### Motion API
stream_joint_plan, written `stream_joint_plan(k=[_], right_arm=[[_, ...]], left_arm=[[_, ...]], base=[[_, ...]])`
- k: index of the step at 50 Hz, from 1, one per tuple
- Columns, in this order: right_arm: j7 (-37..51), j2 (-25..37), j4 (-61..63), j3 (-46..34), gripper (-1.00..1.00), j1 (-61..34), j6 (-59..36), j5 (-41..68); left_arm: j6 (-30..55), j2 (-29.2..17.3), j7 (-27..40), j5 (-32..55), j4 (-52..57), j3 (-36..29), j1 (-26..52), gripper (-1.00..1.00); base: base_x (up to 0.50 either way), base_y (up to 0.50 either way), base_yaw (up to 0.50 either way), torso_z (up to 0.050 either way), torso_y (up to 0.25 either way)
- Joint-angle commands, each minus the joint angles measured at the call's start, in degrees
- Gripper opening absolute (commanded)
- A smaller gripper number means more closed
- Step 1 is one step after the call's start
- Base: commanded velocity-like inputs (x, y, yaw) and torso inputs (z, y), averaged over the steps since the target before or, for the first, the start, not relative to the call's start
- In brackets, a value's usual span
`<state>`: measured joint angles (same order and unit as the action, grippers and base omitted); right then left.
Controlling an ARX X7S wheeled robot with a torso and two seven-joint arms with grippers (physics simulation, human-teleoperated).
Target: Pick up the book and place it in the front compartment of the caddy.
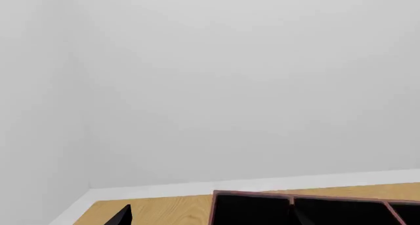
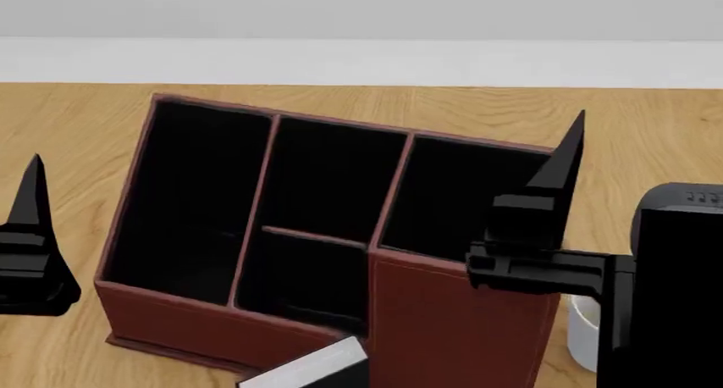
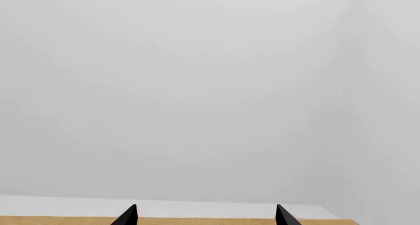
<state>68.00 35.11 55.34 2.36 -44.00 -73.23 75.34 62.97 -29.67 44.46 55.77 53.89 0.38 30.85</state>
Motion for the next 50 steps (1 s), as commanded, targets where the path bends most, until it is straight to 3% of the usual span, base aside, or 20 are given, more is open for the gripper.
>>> stream_joint_plan(k=[1,14,28,38,50], right_arm=[[0.24,0.44,0.12,-0.63,1.0,0.2,0.59,0.3],[-0.56,0.59,0.03,-2.23,1.0,0.92,1.34,-1.73],[-1.97,1.44,-0.07,-2.02,1.0,1.51,3.03,-1.45],[-1.92,2.0,-0.68,-2.53,1.0,0.62,3.12,-1.04],[0.53,3.28,-1.35,-2.24,1.0,-2.1,2.39,2.96]], left_arm=[[-0.57,-0.28,0.13,0.42,-0.02,-0.27,-0.13,1.0],[-1.25,-0.66,0.15,0.55,-0.26,-0.68,-0.27,1.0],[-1.32,-0.83,0.28,2.89,-0.85,-0.28,0.02,1.0],[2.37,-2.21,2.42,13.69,-2.07,2.05,3.31,1.0],[8.35,-5.76,7.6,27.02,-2.37,-0.35,8.61,1.0]], base=[[0.5,0.0,0.0,0.0,0.0],[0.5,0.0,0.0,0.0,0.002],[0.0,0.0,0.0,0.0,0.001],[0.0,0.0,0.0,0.0,0.0],[0.0,0.0,0.0,0.0,0.0]])
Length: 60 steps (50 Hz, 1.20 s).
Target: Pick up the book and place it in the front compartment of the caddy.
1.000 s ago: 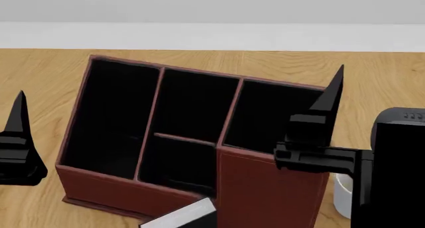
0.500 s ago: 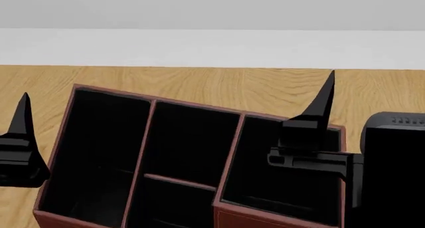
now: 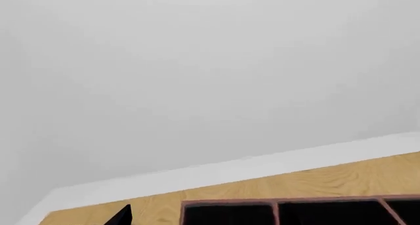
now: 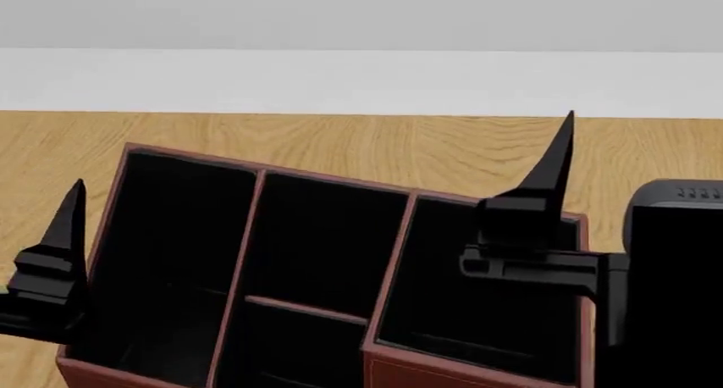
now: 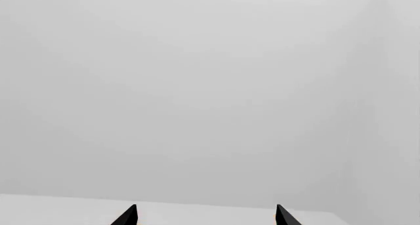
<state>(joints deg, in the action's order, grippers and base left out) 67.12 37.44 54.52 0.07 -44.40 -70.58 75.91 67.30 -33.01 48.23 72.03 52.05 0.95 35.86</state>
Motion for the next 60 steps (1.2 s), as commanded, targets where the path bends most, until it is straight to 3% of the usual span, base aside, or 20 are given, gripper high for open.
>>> stream_joint_plan(k=[1,12,35,45,60], right_arm=[[1.68,0.99,-0.61,-0.05,1.0,-2.06,-0.39,2.77],[3.15,1.08,-0.96,-0.95,1.0,-3.57,-0.66,4.72],[3.06,1.1,-1.22,-2.67,1.0,-2.05,-0.08,3.4],[2.81,1.41,-1.18,-2.85,1.0,-1.53,0.44,3.14],[1.92,1.81,-1.28,-3.14,1.0,-0.54,1.4,1.99]], left_arm=[[4.07,-2.65,4.6,12.82,-1.01,-0.97,3.75,1.0],[3.02,-5.79,14.55,31.32,-4.44,-6.46,8.31,1.0],[-0.95,-8.09,27.36,50.8,-6.01,-22.47,17.59,1.0],[-2.3,-6.53,28.49,53.59,-6.45,-27.35,16.55,1.0],[-1.16,-4.21,26.8,50.38,-7.89,-30.13,13.97,1.0]], base=[[0.0,0.0,0.0,0.0,0.0],[0.0,0.0,0.0,0.0,0.0],[0.0,0.0,0.0,0.0,0.0],[0.0,0.0,0.0,0.0,0.0],[0.0,0.0,0.0,0.0,0.0]])
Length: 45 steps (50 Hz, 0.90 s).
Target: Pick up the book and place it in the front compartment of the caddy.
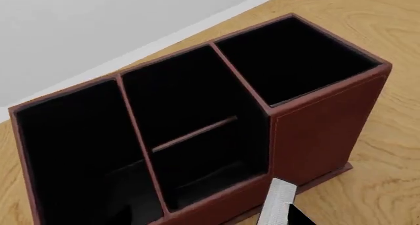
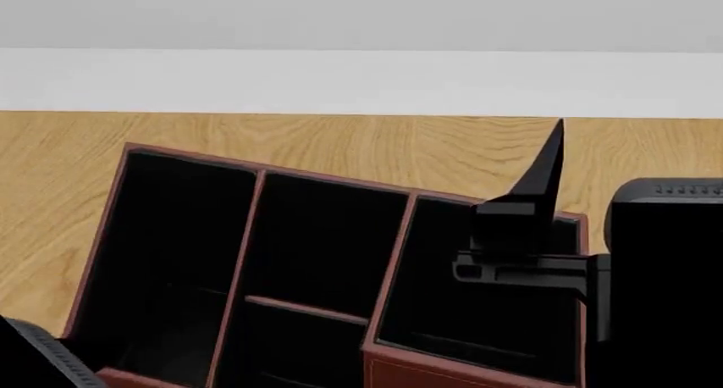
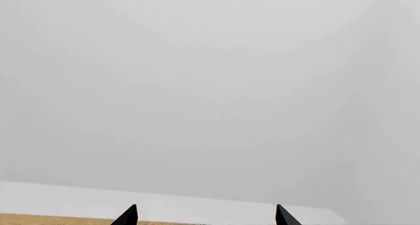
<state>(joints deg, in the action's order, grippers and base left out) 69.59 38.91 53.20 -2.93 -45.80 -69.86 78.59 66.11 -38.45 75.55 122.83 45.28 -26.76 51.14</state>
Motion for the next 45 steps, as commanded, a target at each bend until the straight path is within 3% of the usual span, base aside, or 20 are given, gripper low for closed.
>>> stream_joint_plan(k=[1,11,45], right_arm=[[-0.63,0.36,0.05,-0.16,1.0,0.99,0.77,-0.81],[-0.91,0.85,0.22,-0.03,1.0,1.79,1.42,-1.05],[-3.97,1.81,0.26,-0.29,1.0,5.74,4.64,-5.72]], left_arm=[[0.07,1.38,-0.78,-0.69,-1.6,-2.45,-1.33,1.0],[1.05,2.45,-2.9,-2.96,-4.5,-3.43,-1.75,1.0],[9.23,6.93,-6.06,-4.97,-15.07,-14.19,7.64,1.0]], base=[[0.0,0.0,0.0,0.0,0.0],[0.0,0.0,0.0,0.0,0.0],[0.0,0.0,0.0,0.0,0.0]])
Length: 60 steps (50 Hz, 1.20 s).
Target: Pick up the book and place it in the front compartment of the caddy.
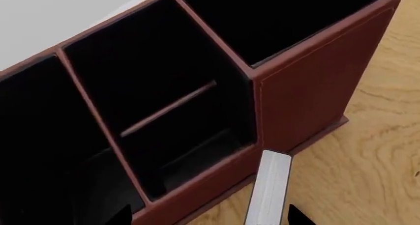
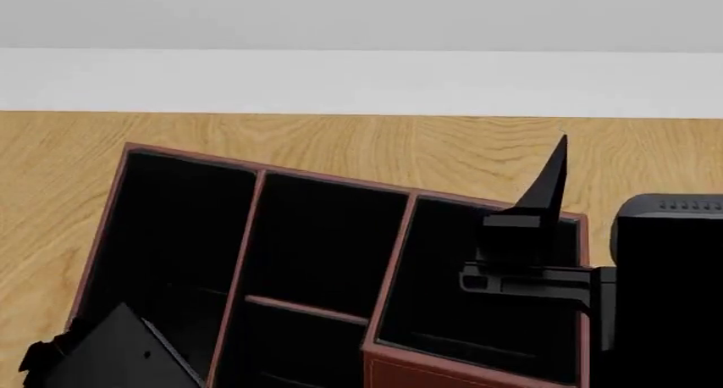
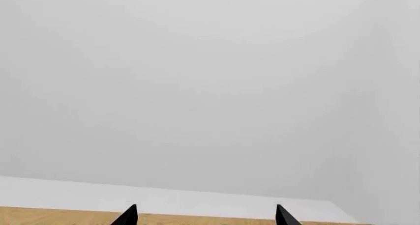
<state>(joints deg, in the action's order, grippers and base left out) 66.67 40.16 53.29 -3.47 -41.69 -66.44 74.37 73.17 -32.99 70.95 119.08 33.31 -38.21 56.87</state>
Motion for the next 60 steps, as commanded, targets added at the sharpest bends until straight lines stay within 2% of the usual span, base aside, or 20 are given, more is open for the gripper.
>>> stream_joint_plan(k=[1,19,60], right_arm=[[-1.3,0.63,0.23,0.3,1.0,2.03,1.48,-1.9],[-3.61,1.47,0.34,0.85,1.0,5.74,4.32,-5.29],[-1.55,3.92,1.44,2.44,1.0,6.64,5.6,-2.41]], left_arm=[[2.22,1.7,-1.7,-1.16,-3.39,-2.97,1.97,1.0],[4.22,4.01,-4.97,-4.99,-6.88,-5.27,3.02,1.0],[4.23,7.06,-11.39,-12.46,-8.44,-8.21,0.79,1.0]], base=[[0.0,0.0,0.0,0.0,0.0],[0.0,0.0,0.0,0.0,0.0],[0.0,0.0,0.0,0.0,0.0]])
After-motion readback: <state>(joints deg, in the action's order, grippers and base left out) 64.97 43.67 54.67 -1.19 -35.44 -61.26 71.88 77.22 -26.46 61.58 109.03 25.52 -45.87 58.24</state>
